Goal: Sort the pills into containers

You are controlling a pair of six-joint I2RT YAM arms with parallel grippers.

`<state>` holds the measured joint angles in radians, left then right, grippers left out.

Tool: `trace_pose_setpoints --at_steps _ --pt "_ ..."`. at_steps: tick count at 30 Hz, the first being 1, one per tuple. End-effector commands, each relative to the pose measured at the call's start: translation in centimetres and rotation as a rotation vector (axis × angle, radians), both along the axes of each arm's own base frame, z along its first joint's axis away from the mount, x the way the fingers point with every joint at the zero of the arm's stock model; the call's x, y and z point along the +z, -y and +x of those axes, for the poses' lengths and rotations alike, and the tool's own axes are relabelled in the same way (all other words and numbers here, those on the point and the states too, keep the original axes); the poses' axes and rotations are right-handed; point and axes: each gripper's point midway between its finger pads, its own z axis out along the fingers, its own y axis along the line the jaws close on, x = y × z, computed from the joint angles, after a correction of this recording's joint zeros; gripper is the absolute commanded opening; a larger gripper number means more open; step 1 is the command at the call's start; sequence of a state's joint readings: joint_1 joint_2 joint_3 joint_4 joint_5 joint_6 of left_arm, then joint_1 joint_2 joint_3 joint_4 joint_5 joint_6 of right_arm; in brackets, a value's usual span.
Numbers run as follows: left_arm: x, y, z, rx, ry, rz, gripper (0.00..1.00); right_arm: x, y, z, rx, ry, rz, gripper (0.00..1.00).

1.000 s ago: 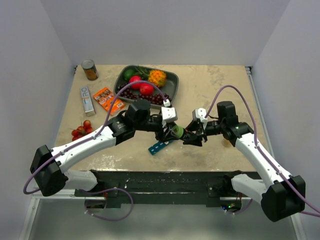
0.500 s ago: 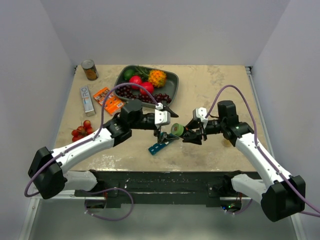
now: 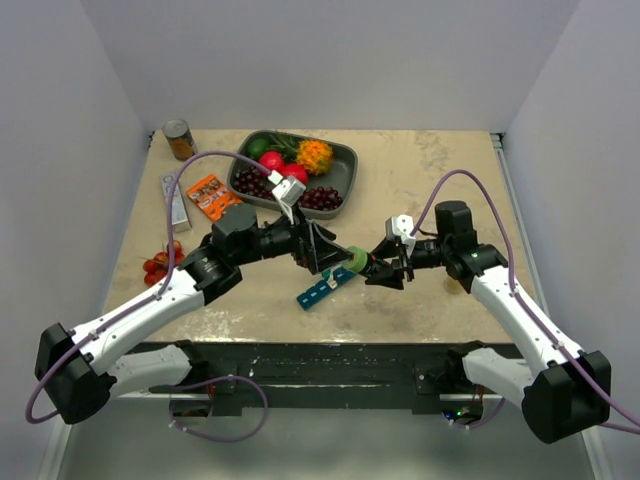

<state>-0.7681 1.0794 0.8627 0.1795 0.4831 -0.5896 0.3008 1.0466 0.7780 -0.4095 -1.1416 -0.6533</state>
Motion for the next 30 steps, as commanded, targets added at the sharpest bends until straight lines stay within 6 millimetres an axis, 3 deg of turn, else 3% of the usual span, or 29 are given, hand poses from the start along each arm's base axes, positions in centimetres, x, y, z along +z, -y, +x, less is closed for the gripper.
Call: trace_pose_setpoints --at_steps 1,2,8,17,20,22,23,25,27,29,30 --pt "-0.2 1.0 0.4 0.125 -0.301 0.003 1.00 1.4 -0.3 0.6 0.003 0.053 0.024 0.00" --pt "-1.4 1.3 -0.4 0.126 -0.323 0.065 1.00 1.4 -0.3 0.6 0.002 0.053 0.023 0.00" --pt "-2.1 3.2 0.1 0.130 -0.326 0.125 1.00 1.3 -0.2 0.7 -0.004 0.051 0.022 0.00" --pt "-4.2 3.3 0.3 0.156 -0.336 0.218 0.98 1.3 -0.2 0.7 0.000 0.050 0.023 0.00" --pt "-4.3 3.6 0.1 0.131 -0.333 0.218 0.87 1.3 -0.2 0.7 0.000 0.049 0.023 0.00" --pt "-4.5 3.8 0.1 0.118 -0.330 0.226 0.73 1.3 -0.2 0.7 0.000 0.049 0.023 0.00" --pt "-4.6 3.9 0.1 0.116 -0.329 0.229 0.58 1.3 -0.2 0.7 -0.001 0.049 0.022 0.00" --pt "-4.5 3.9 0.2 0.106 -0.303 0.232 0.52 1.3 -0.2 0.6 0.000 0.049 0.023 0.00" --pt "-4.3 4.1 -0.1 0.076 -0.267 0.236 0.33 1.3 -0.2 0.7 -0.001 0.049 0.022 0.00" --pt "-3.9 4.4 -0.7 -0.017 -0.138 0.246 0.17 1.3 -0.2 0.7 0.001 0.049 0.024 0.00" --pt "-4.2 4.3 -0.8 -0.068 -0.026 0.278 0.16 1.3 -0.3 0.6 0.003 0.048 0.026 0.00"
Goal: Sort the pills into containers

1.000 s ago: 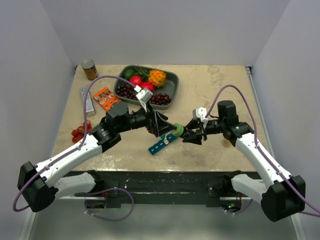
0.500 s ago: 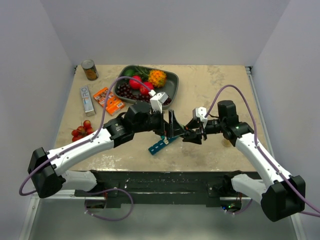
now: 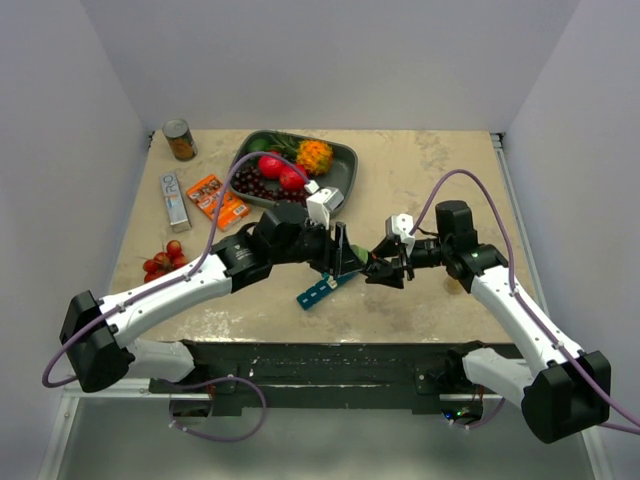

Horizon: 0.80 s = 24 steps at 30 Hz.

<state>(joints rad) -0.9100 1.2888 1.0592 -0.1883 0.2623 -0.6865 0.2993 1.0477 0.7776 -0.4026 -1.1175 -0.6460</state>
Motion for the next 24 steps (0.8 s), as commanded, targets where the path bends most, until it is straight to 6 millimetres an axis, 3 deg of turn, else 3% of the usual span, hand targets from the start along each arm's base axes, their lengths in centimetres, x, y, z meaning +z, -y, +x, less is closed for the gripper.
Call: trace_pose_setpoints --at_steps 1,5,7,12,20,21,23,24 --pt "2.1 1.0 -1.1 -0.270 0.317 -0.006 0.15 1.4 -0.4 0.2 0.027 0.042 0.038 0.00" --pt "-1.2 -0.2 -2.4 -0.551 0.617 0.104 0.11 1.4 -0.4 0.1 0.031 0.042 0.041 0.00" --pt "-1.5 -0.4 -1.9 -0.636 0.815 0.145 0.00 1.4 -0.4 0.1 0.028 0.042 0.039 0.00" --pt "-1.6 0.2 -0.4 -0.732 1.071 0.202 0.00 1.2 -0.4 0.1 0.032 0.039 0.038 0.00" --pt "-1.5 0.8 0.6 -0.714 0.983 0.160 0.00 1.2 -0.4 0.0 0.039 0.049 0.034 0.00" --pt "-1.3 0.7 0.6 -0.693 0.957 0.152 0.00 1.1 -0.4 -0.1 0.041 0.047 0.034 0.13" --pt "-1.3 0.1 0.5 -0.668 0.931 0.143 0.00 1.1 -0.3 -0.2 0.043 0.048 0.035 0.30" --pt "-1.1 -0.1 0.6 -0.649 0.910 0.132 0.00 1.1 -0.3 -0.2 0.046 0.046 0.036 0.46"
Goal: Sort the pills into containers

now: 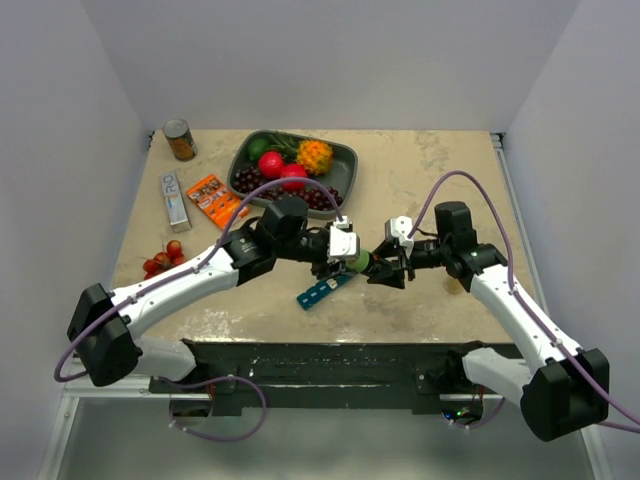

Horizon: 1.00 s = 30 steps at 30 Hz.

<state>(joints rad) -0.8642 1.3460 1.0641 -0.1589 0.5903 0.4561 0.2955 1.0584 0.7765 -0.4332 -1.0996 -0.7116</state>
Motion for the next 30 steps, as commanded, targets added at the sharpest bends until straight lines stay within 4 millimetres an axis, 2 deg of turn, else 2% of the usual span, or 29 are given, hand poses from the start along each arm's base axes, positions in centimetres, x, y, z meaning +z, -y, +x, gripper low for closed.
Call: trace_pose_setpoints --at_steps 1,2,3,6,10,12,14,19,22,26,27,30 --pt "0.5 -0.4 -0.5 0.001 -0.035 -0.040 0.00 1.8 -0.6 -0.5 0.047 0.019 0.063 0.54" --pt "0.4 -0.8 -0.7 0.010 -0.044 -0.047 0.00 1.8 -0.6 -0.6 0.048 0.018 0.061 0.62" --pt "0.6 -1.0 -0.7 0.027 -0.062 -0.060 0.00 1.7 -0.6 -0.6 0.049 0.020 0.058 0.77" --pt "0.6 -1.7 -0.9 0.057 -0.090 -0.073 0.00 1.7 -0.6 -0.8 0.056 0.025 0.058 0.99" --pt "-0.3 -2.7 -1.2 0.102 -0.127 -0.057 0.00 1.7 -0.4 -0.7 0.052 0.026 0.056 0.99" --pt "-0.7 -3.7 -0.8 0.165 -0.158 -0.037 0.00 1.8 -0.3 -0.5 0.043 0.032 0.051 0.99" --pt "-0.3 -5.0 0.1 0.258 -0.159 -0.036 0.00 1.9 -0.1 -0.3 0.032 0.038 0.048 0.99" --pt "-0.1 -10.2 2.3 0.585 -0.232 -0.019 0.00 1.9 0.3 0.2 0.009 0.043 0.042 0.99" --pt "-1.1 -13.6 2.9 0.787 -0.290 0.017 0.00 1.9 0.4 0.3 0.000 0.044 0.041 0.99" --pt "-4.2 -18.3 2.9 1.058 -0.398 0.113 0.00 1.8 0.5 0.5 -0.008 0.042 0.037 0.99" --pt "-3.9 -19.7 3.9 1.163 -0.367 0.107 0.00 1.8 0.5 0.5 -0.008 0.042 0.037 0.99" --pt "-4.4 -22.0 4.9 1.296 -0.374 0.115 0.00 1.8 0.6 0.6 -0.012 0.040 0.038 0.99"
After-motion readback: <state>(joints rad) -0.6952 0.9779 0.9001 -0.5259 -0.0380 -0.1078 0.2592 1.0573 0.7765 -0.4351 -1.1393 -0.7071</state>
